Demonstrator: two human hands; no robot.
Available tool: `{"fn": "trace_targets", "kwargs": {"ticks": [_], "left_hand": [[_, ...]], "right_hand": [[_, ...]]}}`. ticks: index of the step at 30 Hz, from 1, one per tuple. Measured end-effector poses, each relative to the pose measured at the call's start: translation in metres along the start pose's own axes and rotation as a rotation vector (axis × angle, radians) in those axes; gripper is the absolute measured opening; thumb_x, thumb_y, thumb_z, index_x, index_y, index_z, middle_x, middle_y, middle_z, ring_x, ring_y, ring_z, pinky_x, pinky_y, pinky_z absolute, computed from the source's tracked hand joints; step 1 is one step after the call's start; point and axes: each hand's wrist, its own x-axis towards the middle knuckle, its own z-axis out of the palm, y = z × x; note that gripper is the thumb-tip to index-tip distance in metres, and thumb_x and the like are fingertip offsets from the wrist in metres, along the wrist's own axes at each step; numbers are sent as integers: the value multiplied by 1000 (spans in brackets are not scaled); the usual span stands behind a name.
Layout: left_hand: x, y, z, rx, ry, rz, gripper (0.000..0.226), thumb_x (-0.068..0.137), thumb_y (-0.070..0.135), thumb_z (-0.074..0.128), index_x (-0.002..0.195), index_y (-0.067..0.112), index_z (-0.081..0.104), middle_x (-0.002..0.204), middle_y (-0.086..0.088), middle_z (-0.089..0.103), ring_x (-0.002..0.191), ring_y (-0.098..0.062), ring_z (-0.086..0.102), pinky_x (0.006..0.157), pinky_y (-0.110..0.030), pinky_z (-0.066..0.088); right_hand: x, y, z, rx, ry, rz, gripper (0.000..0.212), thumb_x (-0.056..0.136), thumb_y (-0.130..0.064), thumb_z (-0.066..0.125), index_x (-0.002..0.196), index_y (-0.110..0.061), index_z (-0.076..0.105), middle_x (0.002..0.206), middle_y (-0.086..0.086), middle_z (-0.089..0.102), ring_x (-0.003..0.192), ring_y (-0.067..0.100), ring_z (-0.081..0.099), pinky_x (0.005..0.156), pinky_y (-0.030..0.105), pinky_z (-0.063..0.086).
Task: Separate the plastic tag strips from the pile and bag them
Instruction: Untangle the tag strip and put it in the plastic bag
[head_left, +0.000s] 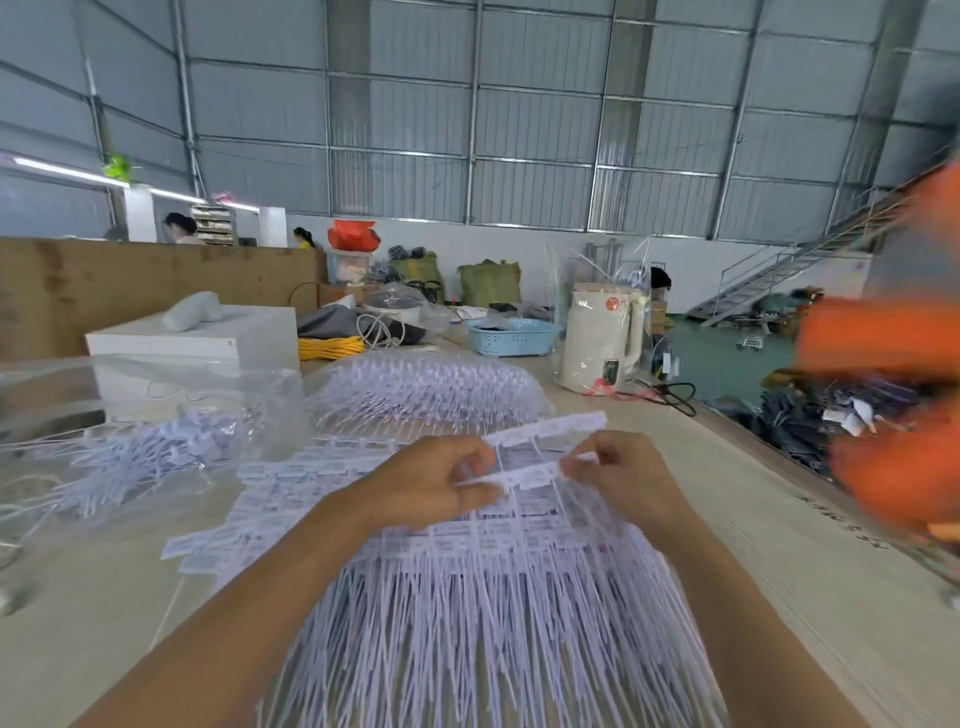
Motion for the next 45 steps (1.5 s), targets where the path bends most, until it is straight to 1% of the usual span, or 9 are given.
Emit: {"fn": "trace_targets", "kwargs": {"ticks": [3,11,16,22,26,29,32,36,45], "left_hand": [[10,21,12,76,158,109,33,80,51,65,105,30,63,100,12,61,87,-8,56,77,-27,47],[27,36,39,190,-13,108,13,86,26,64,93,16,58,83,2,55,79,-22,57,69,-31,45],[26,35,38,-158,23,52,9,84,24,69,90,18,66,78,5,60,70,-13,57,65,-27,45],[29,39,29,-310,-84,-29,9,83,24,70,91,23,66,74,9,59,69,-4,57,68,-15,46],[27,42,25,-212,-180,-38,25,86,40,64,76,17,70,66,4,62,71,-10,60,84,-34,50],[26,42,25,-213,-156,-35,26,89,36,62,79,13,69,54,10,57,57,-8,52,68,-25,49],[25,45,22,-280,-150,-33,11,90,30,60,88,21,66,51,7,56,46,-7,47,47,-14,37],[27,53,21,-257,-101,10,19,87,25,65,101,13,66,56,4,55,55,-2,56,59,-16,45],[26,40,26,-74,0,-74,25,73,27,79,84,8,68,72,-1,62,68,-17,57,62,-26,40]], "right_hand": [[-5,-6,-1,369,25,99,25,80,-12,72,57,-19,64,51,-8,52,50,13,44,45,18,34],[-12,-4,-3,182,-175,310,23,86,-18,67,67,-7,61,49,2,55,35,9,44,36,16,31],[-15,-4,-7,552,-218,375,16,90,-14,60,76,-9,63,59,6,59,44,13,46,36,18,24],[-20,-14,-15,30,-239,274,24,91,-26,60,81,-4,63,57,6,66,36,13,52,35,16,32],[-28,-24,-23,93,-354,358,22,92,-27,59,91,-5,63,76,16,71,50,20,60,40,19,41],[-36,-31,-29,-102,-373,430,23,95,-20,55,98,2,62,73,17,68,57,24,66,57,30,57],[-33,-39,-36,-224,-218,321,17,95,-16,53,89,-5,65,76,10,69,65,24,69,71,38,59],[-20,-46,-30,-264,-159,5,18,94,-22,56,97,-8,68,78,-1,62,65,9,57,56,17,43],[-20,-9,1,144,-166,67,16,90,-8,58,85,5,66,53,3,57,43,8,46,48,19,38]]}}
